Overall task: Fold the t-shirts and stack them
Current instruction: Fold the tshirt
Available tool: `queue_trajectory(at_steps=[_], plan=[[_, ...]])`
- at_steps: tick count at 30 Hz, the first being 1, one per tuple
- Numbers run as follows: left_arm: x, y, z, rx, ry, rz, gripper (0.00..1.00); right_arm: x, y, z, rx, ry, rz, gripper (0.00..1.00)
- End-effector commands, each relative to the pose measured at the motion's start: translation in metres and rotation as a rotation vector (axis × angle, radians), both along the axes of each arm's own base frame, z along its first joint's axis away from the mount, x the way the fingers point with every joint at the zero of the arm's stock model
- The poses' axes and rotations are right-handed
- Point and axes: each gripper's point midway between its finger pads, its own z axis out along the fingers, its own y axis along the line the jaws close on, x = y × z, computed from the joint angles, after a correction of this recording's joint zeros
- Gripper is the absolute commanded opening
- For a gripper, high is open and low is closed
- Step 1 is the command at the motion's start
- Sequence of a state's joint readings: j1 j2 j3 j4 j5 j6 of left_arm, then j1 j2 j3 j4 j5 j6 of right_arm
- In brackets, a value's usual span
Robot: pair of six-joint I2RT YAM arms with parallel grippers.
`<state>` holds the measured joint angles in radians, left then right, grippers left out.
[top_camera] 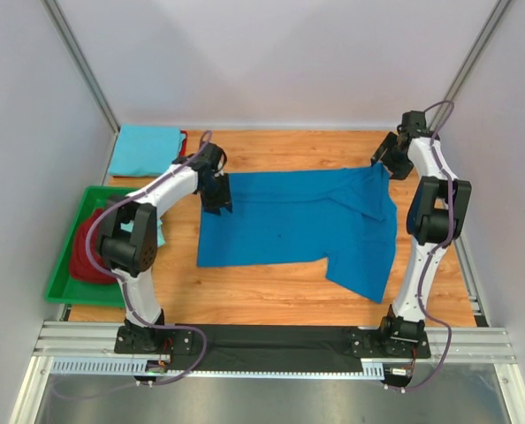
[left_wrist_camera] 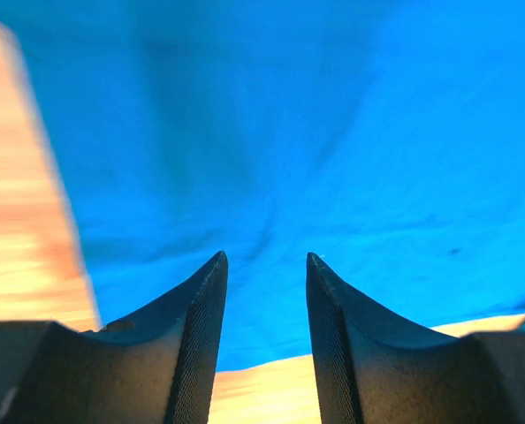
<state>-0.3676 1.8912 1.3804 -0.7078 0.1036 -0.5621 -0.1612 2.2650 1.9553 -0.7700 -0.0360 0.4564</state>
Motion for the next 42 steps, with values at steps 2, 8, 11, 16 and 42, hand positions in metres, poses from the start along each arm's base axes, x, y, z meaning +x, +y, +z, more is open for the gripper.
queue_trajectory(at_steps=[2, 8, 11, 16, 42], plan=[[0.037, 0.022, 0.079, -0.027, -0.208, 0.022, 0.47, -0.046, 0.008, 0.042, -0.01, 0.011, 0.001, 0.72], [0.057, 0.07, 0.076, -0.055, -0.206, 0.133, 0.28, -0.095, 0.042, 0.039, 0.151, 0.0, 0.001, 0.39], [0.072, 0.086, 0.069, -0.093, -0.205, 0.151, 0.25, -0.11, 0.056, 0.044, 0.213, -0.027, 0.019, 0.26], [0.092, 0.086, 0.044, -0.119, -0.161, 0.12, 0.2, -0.145, 0.062, 0.038, 0.206, 0.027, 0.058, 0.25], [0.092, 0.099, -0.011, -0.056, 0.011, 0.096, 0.23, -0.139, 0.024, -0.007, 0.204, 0.085, 0.005, 0.51]])
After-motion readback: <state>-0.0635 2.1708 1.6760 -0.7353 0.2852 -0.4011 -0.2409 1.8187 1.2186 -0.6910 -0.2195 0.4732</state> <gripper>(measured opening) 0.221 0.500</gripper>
